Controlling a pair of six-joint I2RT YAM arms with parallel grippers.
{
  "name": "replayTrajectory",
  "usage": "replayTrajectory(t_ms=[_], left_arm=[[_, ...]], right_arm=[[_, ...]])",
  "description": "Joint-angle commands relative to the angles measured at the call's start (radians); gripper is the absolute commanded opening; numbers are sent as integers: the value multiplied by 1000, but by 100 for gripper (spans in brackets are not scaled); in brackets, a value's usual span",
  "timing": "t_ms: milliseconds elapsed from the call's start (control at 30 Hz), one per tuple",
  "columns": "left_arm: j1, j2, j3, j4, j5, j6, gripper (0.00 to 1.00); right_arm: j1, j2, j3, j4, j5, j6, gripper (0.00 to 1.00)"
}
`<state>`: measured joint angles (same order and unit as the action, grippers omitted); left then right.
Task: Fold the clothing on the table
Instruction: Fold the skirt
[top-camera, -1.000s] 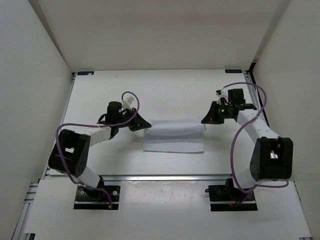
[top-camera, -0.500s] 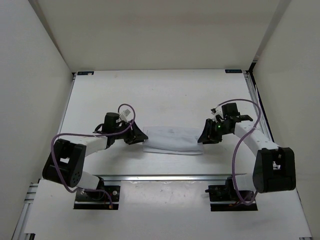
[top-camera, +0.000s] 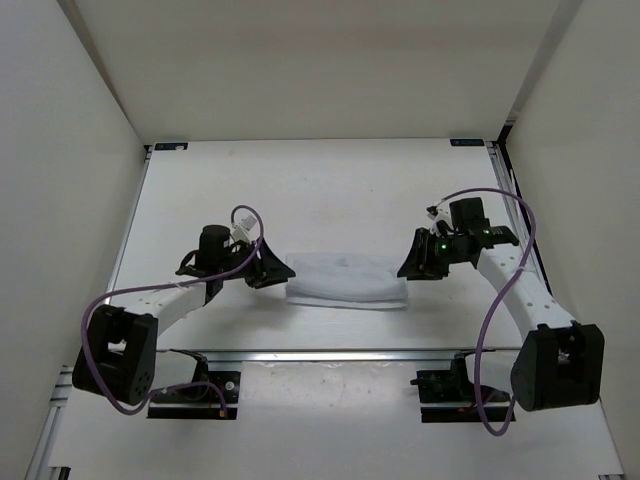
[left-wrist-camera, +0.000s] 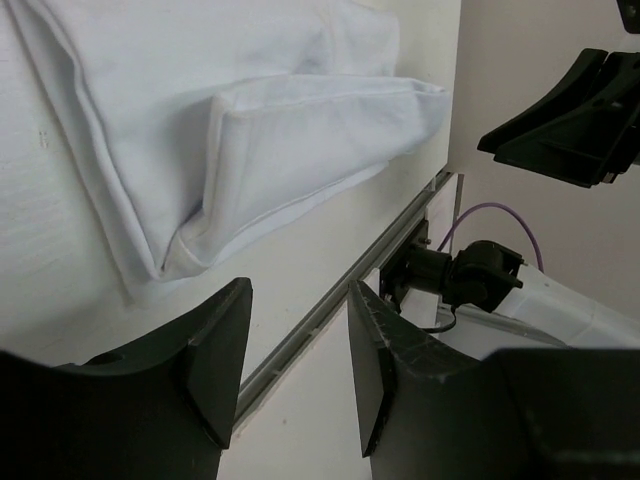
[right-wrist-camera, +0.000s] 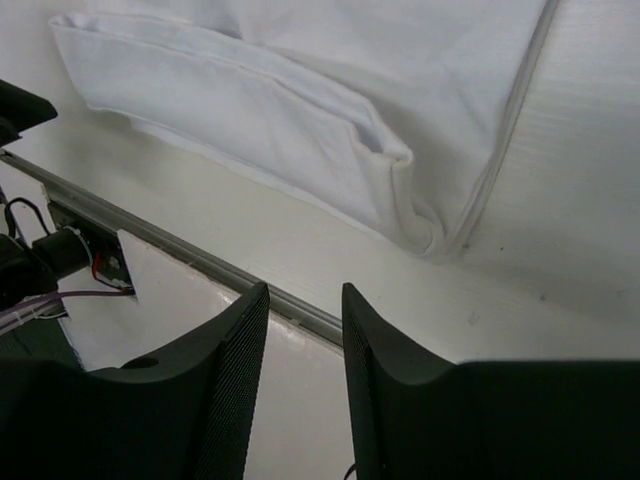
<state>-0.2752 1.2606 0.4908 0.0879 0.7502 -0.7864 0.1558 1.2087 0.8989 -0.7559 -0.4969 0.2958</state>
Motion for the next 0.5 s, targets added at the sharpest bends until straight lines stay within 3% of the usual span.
replayTrajectory(t_ms=[0, 100, 267, 467], left_arm=[[13, 32, 60, 13, -28, 26, 53], [28, 118, 110, 39, -25, 22, 53], [28, 184, 193, 61, -71, 36, 61], [-7, 229, 226, 36, -104, 85, 58]], right_arm=[[5, 34, 9, 93, 50, 2, 41], [-32, 106, 63, 144, 20, -15, 46], [-39, 180, 118, 179, 84, -60, 47], [-45, 227, 118, 178, 87, -83, 47]])
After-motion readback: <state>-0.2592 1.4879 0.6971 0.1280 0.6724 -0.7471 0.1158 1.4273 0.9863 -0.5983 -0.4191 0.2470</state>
